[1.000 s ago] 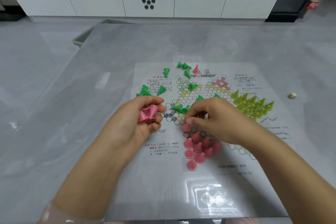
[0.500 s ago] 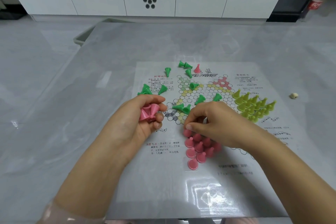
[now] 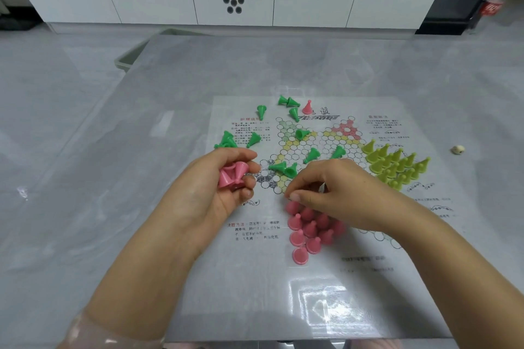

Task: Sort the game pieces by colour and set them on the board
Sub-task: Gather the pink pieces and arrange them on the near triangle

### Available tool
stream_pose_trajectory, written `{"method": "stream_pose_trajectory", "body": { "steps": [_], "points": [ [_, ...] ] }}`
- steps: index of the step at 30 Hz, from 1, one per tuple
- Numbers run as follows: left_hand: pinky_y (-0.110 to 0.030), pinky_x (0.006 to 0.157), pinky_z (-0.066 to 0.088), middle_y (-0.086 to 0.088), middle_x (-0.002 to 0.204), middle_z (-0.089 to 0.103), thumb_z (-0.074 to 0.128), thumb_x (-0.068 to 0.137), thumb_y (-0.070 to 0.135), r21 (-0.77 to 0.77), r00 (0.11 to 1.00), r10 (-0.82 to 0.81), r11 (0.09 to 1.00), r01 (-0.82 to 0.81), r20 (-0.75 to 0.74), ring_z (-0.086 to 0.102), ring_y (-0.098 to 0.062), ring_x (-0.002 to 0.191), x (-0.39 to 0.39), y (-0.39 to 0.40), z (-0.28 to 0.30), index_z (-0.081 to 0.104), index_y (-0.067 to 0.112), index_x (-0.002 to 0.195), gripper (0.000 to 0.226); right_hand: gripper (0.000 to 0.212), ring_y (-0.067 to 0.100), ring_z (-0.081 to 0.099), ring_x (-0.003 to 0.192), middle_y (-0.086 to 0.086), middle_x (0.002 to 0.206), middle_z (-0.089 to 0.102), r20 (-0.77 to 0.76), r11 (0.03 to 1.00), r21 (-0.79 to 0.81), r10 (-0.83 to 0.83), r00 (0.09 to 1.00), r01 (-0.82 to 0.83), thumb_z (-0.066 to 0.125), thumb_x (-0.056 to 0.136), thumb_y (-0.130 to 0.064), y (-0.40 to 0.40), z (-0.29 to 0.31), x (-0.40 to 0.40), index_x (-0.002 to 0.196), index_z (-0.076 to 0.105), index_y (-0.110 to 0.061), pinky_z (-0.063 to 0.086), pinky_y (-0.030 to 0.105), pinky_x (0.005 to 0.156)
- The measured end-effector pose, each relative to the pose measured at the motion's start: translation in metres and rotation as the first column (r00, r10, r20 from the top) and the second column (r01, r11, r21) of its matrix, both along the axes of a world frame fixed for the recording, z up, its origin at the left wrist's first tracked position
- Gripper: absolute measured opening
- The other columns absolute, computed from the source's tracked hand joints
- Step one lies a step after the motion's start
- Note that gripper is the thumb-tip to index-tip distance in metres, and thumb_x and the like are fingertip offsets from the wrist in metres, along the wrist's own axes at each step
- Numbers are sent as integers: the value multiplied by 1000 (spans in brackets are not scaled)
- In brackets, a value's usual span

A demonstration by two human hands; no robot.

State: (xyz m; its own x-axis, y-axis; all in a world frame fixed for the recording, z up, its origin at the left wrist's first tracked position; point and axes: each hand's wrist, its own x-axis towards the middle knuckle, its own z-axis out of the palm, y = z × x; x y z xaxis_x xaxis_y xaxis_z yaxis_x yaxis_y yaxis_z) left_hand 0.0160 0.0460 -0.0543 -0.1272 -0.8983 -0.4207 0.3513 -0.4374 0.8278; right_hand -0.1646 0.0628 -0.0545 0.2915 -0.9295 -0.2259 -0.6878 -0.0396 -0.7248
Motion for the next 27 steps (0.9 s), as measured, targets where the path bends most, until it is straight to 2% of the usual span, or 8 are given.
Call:
{"method": "stream_pose_trajectory", "body": {
  "steps": [2,4,6,11,16,20,24,27],
  "points": [
    [-20,44,50,-8,59,67,48,86,8,20,999,15,1000,-15,-37,60,-14,48,-1,-1,-1,63,1,80,17,11,10,67,67,-6,77,70,-28,999,-34,7,1000,-8,57,87,-26,-1,2,-4,86,67,-30,56,26,60],
    [-24,52,55,-11,65,70,49,86,6,60,995,30,998,-24,-100,68,-19,59,-2,-2,-1,62,-1,84,15,12,2,62,77,-12,83,68,-90,990,-136,15,996,-27,56,87,-28,-3,5,-7,91,68,-30,49,17,70],
    [-29,59,58,-18,78,72,48,84,3,105,984,15,994,4,-176,71,-25,73,-3,-2,-1,61,-5,91,16,14,-3,56,81,-14,85,66,-64,977,-215,-13,998,-2,55,87,-28,-2,9,-7,91,69,-27,42,11,71],
    [-42,78,56,-29,108,65,54,60,1,134,925,-110,977,169,-364,66,-34,98,-4,4,5,56,-10,109,50,11,0,55,77,-9,81,67,75,910,-412,-23,997,52,59,85,-18,6,14,1,87,69,-21,44,16,69],
    [-42,81,55,-29,116,61,45,69,-2,84,831,-194,958,276,-521,64,-34,103,-4,8,8,49,-14,119,51,12,-6,49,68,-11,77,60,-9,841,-541,-3,1000,-2,64,81,-14,11,11,9,90,68,-20,40,9,67],
    [-39,88,51,-24,111,65,40,74,3,53,827,-258,944,326,-500,66,-27,99,-5,9,8,59,-13,111,44,18,-6,49,71,-15,82,58,14,844,-536,28,999,-17,64,80,-18,13,10,10,98,65,-24,41,12,68],
    [-40,87,51,-22,104,69,41,73,3,49,829,-289,934,354,-480,68,-26,95,-4,10,8,67,-9,98,38,29,-3,47,73,-9,83,58,-42,841,-532,95,995,-102,61,81,-21,14,10,7,109,64,-25,42,16,70],
    [-37,81,56,-19,99,70,42,71,4,54,839,-300,930,362,-454,69,-22,88,-5,10,7,69,-7,95,37,25,3,47,69,-6,78,58,-72,814,-572,73,995,-101,58,79,-22,13,7,8,103,67,-21,45,21,66]
  ]
}}
